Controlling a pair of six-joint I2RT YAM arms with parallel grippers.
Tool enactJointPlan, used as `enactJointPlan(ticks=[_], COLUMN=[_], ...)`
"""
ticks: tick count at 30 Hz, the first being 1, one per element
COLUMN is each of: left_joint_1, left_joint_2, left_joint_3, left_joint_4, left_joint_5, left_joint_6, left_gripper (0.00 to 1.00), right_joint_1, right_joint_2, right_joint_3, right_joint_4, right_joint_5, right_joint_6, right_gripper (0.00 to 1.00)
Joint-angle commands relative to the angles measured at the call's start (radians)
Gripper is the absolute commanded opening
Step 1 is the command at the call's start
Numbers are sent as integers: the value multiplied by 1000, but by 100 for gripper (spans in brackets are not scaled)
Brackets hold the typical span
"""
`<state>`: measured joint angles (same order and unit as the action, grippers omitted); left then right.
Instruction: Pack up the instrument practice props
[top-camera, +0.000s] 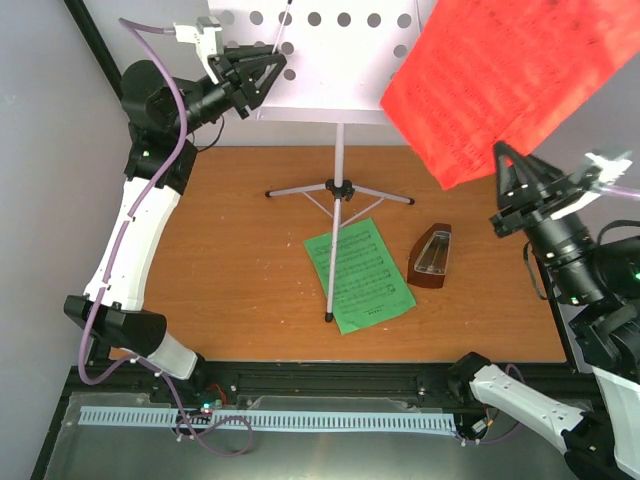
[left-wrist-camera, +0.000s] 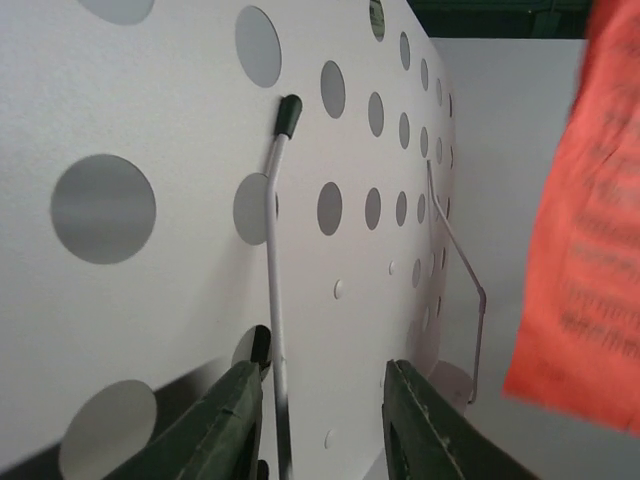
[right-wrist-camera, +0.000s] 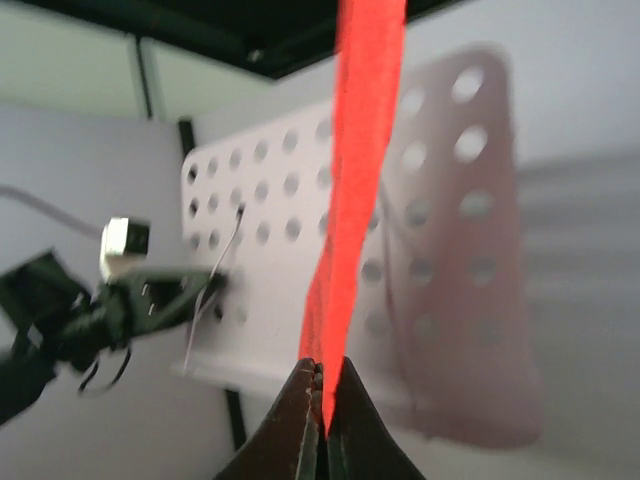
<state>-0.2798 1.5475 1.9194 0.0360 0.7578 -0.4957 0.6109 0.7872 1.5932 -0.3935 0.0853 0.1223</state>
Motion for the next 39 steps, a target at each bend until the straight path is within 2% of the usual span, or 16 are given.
enactJointPlan(ticks=[1,4,7,10,14,19,22,25,30,39], left_joint_1=[-6,-6,-6,-6,-6,-6,-6,-6,-6,-5], left_joint_2=[-28,-67,-135,-233,-380,-554,-637,-704,-723,-737], left_joint_3=[-17,-85,-193,-317,-517,-749,-914,-1051,-1107,-1161], left_joint_4=[30,66,144,187,229,212,202,162,8,-8], left_joint_5=[42,67,87,36,-77,-214,-317,-443,-516,-561], left_joint_6=[13,20,10,30,59,96,143,207,288,362], left_gripper=[39,53,64,66,76,91,93,94,97,99], right_joint_1=[2,2,1,2,3,2,2,1,1,1], right_joint_2=[-12,-48,-92,-131,-199,-228,-200,-123,17,209], right_joint_3=[-60,-154,-270,-377,-567,-809,-908,-933,-921,-911], right_joint_4=[-154,-189,-218,-263,-255,-206,-236,-328,-370,-406], right_joint_5=[-214,-390,-499,-561,-573,-504,-424,-292,-176,-39], right_joint_6=[45,47,71,98,174,308,350,360,385,459], right_gripper=[3,3,3,3,3,3,3,3,3,3])
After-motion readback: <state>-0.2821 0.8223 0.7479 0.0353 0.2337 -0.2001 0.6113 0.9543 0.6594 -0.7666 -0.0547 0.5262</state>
